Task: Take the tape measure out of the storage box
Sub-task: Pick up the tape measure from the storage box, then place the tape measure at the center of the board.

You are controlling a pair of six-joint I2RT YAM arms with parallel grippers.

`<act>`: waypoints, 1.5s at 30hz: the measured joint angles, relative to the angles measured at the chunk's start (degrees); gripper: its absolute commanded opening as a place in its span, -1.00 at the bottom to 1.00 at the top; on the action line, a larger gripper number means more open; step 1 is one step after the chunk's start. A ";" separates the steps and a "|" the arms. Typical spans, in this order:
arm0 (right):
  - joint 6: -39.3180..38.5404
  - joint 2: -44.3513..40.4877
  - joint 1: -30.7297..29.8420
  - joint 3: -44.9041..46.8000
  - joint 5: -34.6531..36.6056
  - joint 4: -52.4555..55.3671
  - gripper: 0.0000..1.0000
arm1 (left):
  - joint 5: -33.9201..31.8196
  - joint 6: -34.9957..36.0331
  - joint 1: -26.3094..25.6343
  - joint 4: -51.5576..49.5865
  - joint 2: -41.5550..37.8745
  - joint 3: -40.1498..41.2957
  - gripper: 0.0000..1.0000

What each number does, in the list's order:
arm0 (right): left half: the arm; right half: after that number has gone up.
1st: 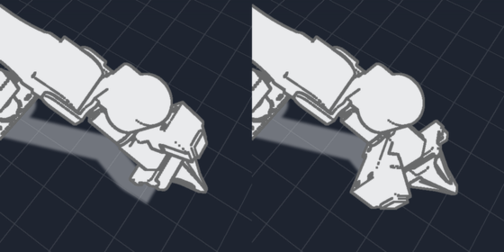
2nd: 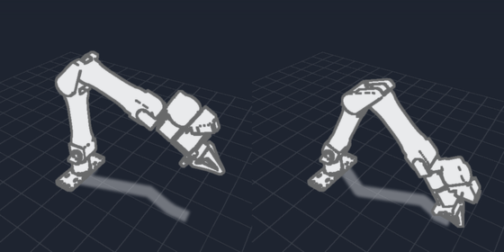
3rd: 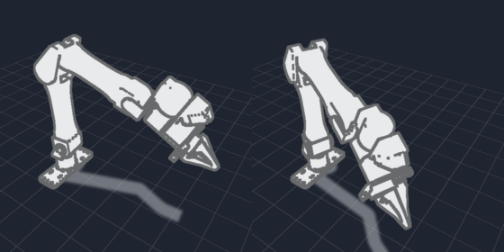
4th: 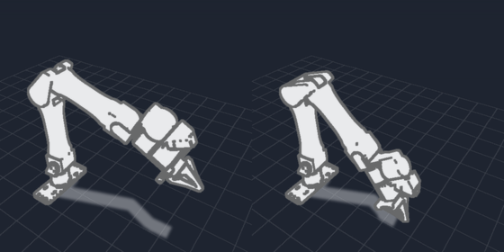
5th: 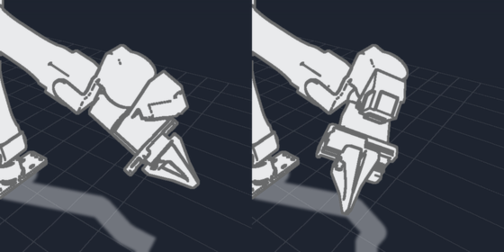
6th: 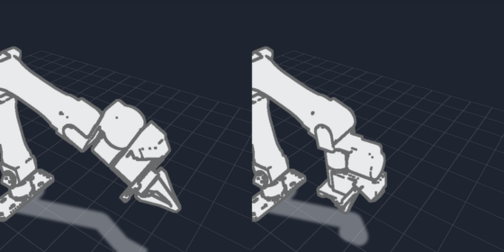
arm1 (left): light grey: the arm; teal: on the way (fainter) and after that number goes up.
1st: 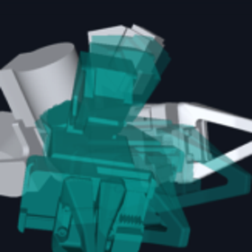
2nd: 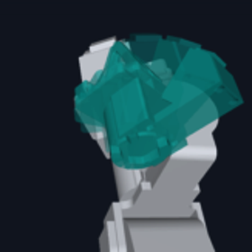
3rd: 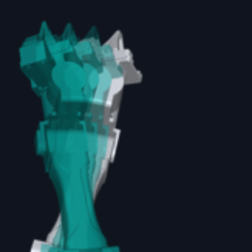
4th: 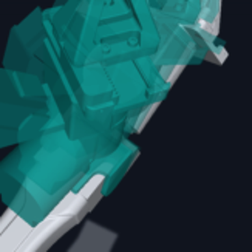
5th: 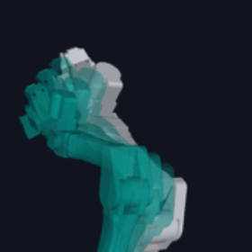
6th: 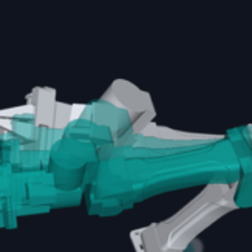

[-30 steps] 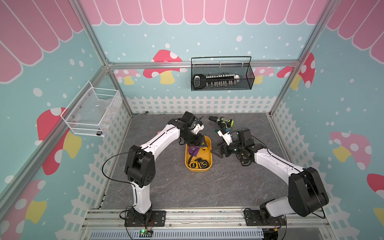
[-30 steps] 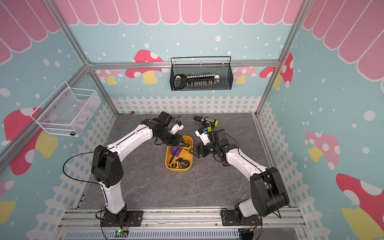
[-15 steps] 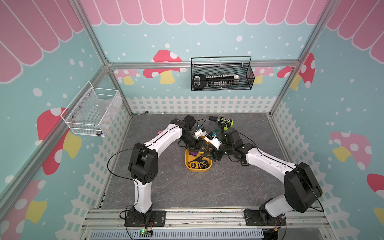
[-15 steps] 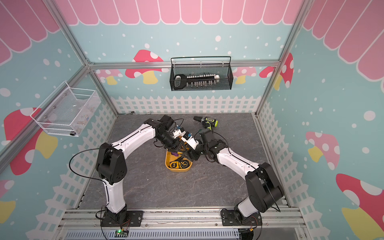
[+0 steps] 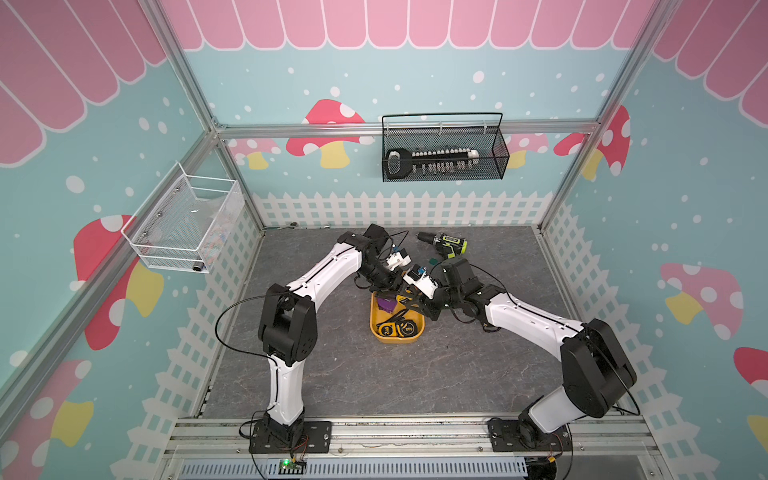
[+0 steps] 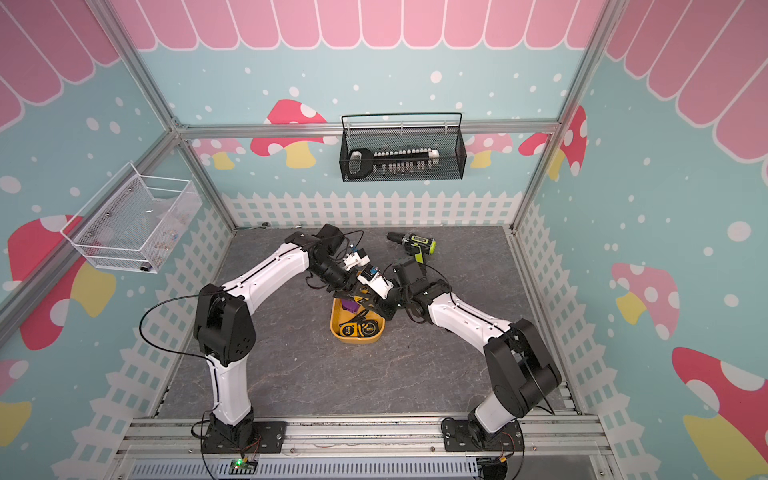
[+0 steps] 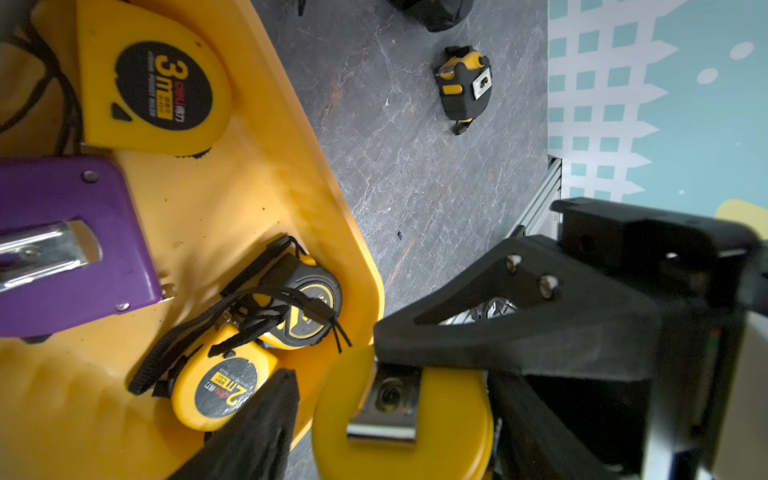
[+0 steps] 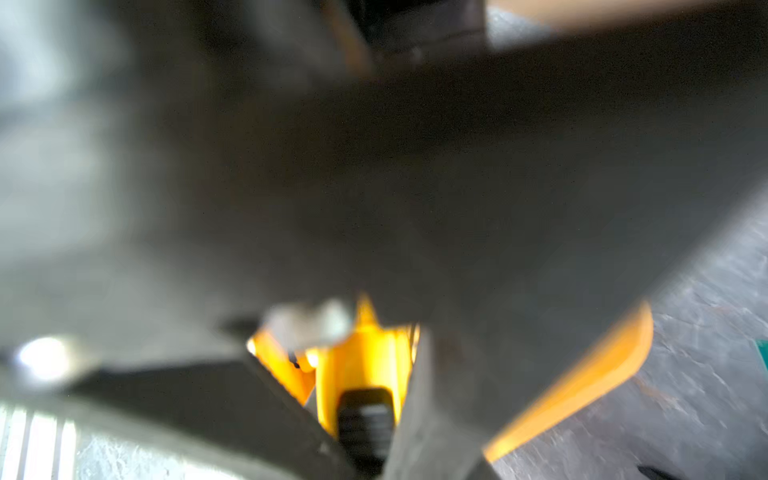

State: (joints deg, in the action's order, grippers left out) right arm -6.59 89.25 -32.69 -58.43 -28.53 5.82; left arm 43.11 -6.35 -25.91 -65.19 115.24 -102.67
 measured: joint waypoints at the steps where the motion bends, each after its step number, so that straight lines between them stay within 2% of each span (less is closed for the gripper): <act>1: 0.59 -0.55 0.02 0.48 0.50 -0.74 -0.54 | -0.28 -0.39 0.20 -0.26 0.35 -0.61 0.98; 6: 3.85 -3.39 0.31 4.04 3.50 -4.17 -0.55 | -2.05 -2.36 0.26 -0.72 1.14 -3.85 0.98; 10: 7.93 -6.12 1.53 8.50 5.18 -2.16 -0.52 | -8.48 -4.28 0.79 2.99 1.11 -6.27 0.98; 12: 11.63 -6.95 4.61 10.80 4.11 -0.87 -0.50 | -12.24 -4.42 1.01 4.39 1.11 -6.88 0.98; 17: 22.86 -9.27 17.38 16.33 -1.25 0.68 -0.47 | -20.72 -3.04 0.42 6.64 1.86 -7.04 0.98; 21: 29.09 -11.04 20.50 18.01 -5.77 1.33 -0.46 | -27.02 0.04 -2.56 7.26 5.03 -7.26 0.98; 28: 35.98 -5.40 22.29 18.51 -10.32 1.49 -0.42 | -34.42 4.76 -8.33 7.26 13.46 -10.38 0.98; 34: 39.56 1.01 22.38 18.49 -11.45 3.15 -0.36 | -39.67 7.87 -8.98 7.74 14.78 -14.08 0.97; 40: 40.76 1.62 23.34 18.21 -11.28 5.25 -0.35 | -42.40 8.76 -9.33 8.37 15.21 -14.03 0.96; 45: 41.16 1.20 24.57 18.03 -10.91 7.10 -0.25 | -42.86 9.05 -9.29 9.64 14.69 -10.84 0.96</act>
State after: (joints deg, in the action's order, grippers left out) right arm 34.57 90.45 -8.12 -40.40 -39.44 12.93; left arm 0.25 2.70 -35.20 -55.55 129.93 -113.51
